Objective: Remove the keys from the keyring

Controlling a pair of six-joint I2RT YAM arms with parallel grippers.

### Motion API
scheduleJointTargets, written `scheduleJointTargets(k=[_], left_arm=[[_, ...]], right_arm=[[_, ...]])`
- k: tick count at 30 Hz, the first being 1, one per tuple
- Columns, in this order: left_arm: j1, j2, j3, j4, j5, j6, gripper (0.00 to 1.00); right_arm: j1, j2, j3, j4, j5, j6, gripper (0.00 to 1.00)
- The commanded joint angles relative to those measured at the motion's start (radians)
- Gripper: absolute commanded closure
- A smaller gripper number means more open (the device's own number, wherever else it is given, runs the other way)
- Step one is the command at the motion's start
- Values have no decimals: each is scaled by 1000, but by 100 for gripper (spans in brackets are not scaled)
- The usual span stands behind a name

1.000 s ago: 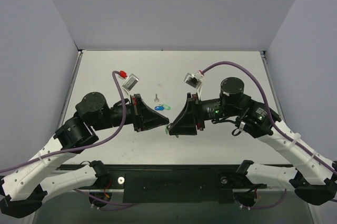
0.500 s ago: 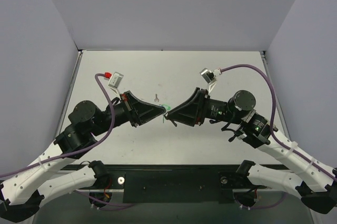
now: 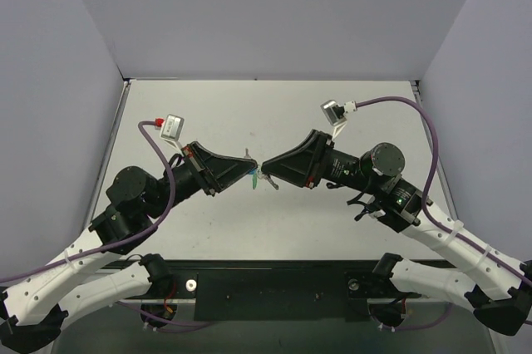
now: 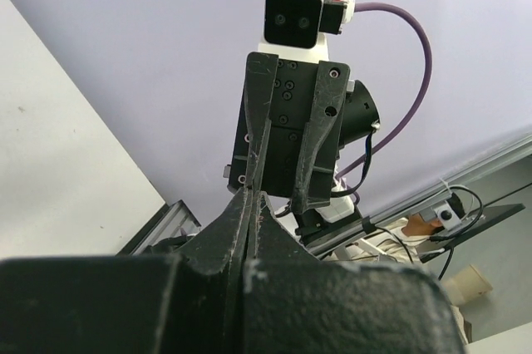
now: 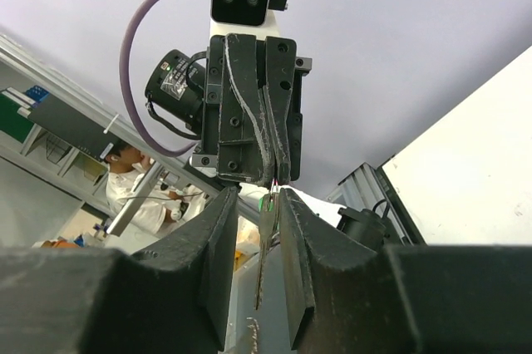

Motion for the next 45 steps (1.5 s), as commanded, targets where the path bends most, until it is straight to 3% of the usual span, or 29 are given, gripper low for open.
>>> scheduleJointTargets(k=[1,29,45], left_arm=[[-1,-9,-13,83,-42,-25,100],[-3,-32,-47,142,-85,-45,100],[-4,-40,-57,146,-93,-48,100]], right_arm=[[5,-1,2,113,7,10,77],[30,40,-8,149,34,17,78],[45,50,-5,151,33,11,100]])
